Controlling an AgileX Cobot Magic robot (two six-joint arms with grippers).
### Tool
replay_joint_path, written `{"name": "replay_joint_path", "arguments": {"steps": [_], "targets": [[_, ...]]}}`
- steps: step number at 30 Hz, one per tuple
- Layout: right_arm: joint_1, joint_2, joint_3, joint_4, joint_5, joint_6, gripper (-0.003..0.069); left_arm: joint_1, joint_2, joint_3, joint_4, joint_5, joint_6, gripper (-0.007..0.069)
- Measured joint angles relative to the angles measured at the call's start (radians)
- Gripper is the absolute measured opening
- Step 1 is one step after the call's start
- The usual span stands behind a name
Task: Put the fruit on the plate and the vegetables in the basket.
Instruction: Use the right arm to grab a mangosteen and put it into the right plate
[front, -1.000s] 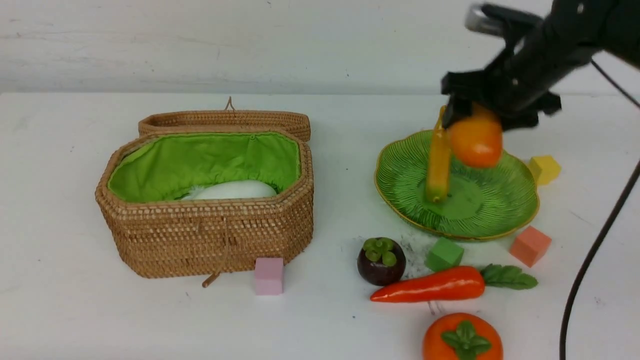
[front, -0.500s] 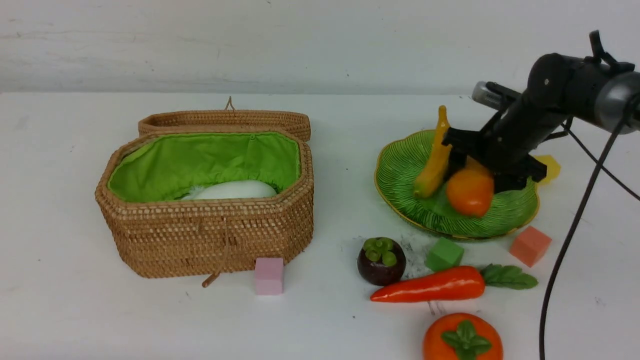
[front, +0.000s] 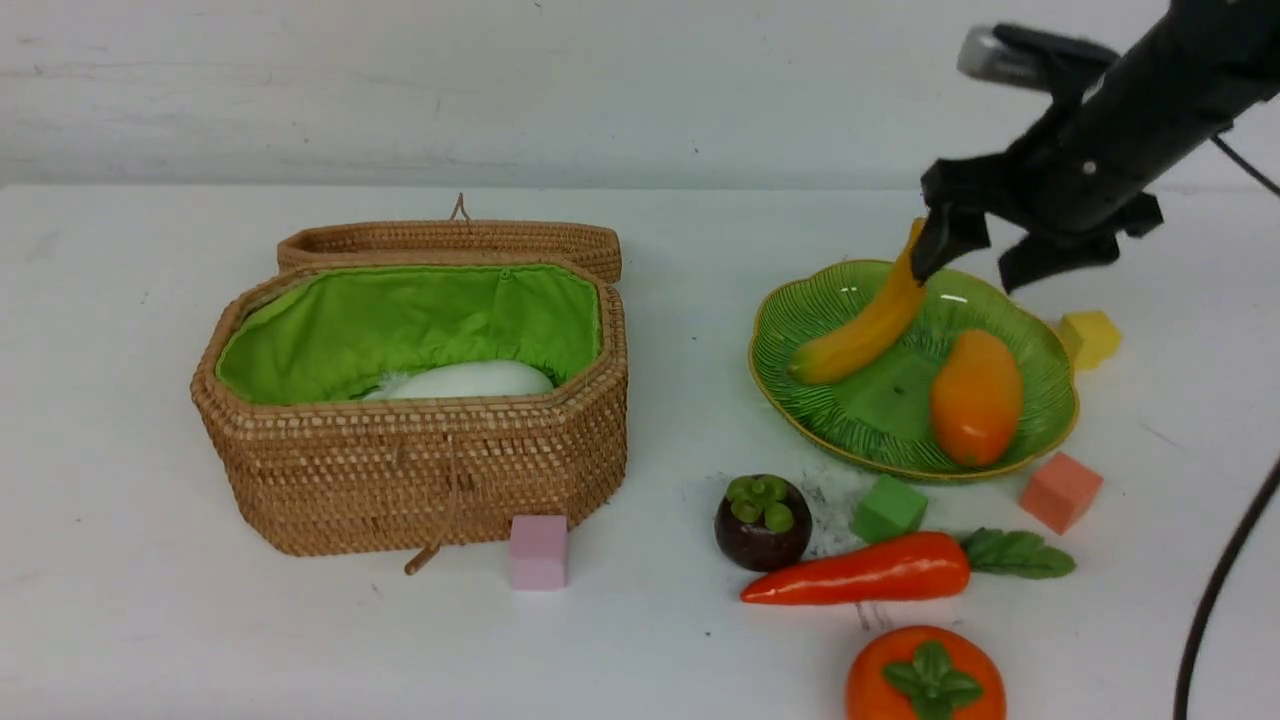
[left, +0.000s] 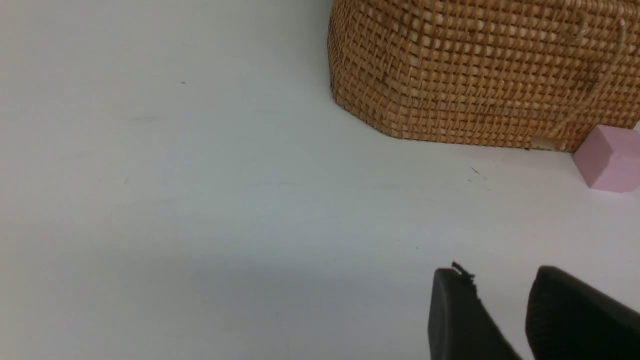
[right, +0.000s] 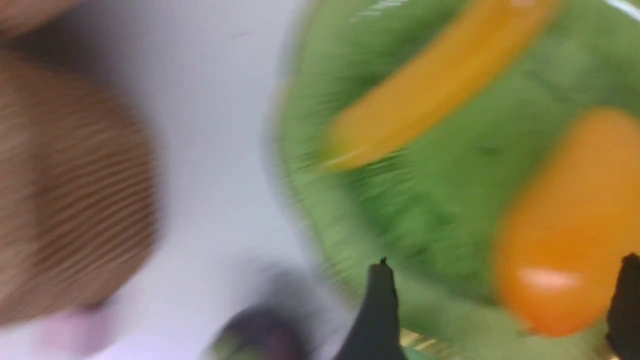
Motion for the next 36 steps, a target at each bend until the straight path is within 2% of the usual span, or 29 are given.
{"name": "replay_joint_path", "arguments": {"steps": [3, 7, 10, 16, 23, 36], "targets": [[0.072, -0.080, 0.081, 0.094, 0.006, -0.060, 0.0547, 0.000, 0.000, 0.000, 0.000, 0.000, 0.000, 0.0215], [0.176, -0.109, 0.192, 0.102, 0.008, -0.055, 0.0550, 0.000, 0.000, 0.000, 0.000, 0.000, 0.000, 0.0218], [0.255, -0.101, 0.269, 0.021, -0.015, -0.013, 0.0573, 0.000, 0.000, 0.000, 0.001, 0.000, 0.000, 0.0218], [0.341, -0.053, 0.308, -0.158, -0.090, 0.102, 0.0601, 0.000, 0.000, 0.000, 0.000, 0.000, 0.000, 0.0223], [0.367, 0.040, 0.309, -0.208, -0.210, 0.168, 0.0601, 0.000, 0.000, 0.000, 0.000, 0.000, 0.000, 0.0231], [0.369, 0.124, 0.307, -0.218, -0.261, 0.177, 0.0592, 0.000, 0.000, 0.000, 0.000, 0.000, 0.000, 0.0238]]}}
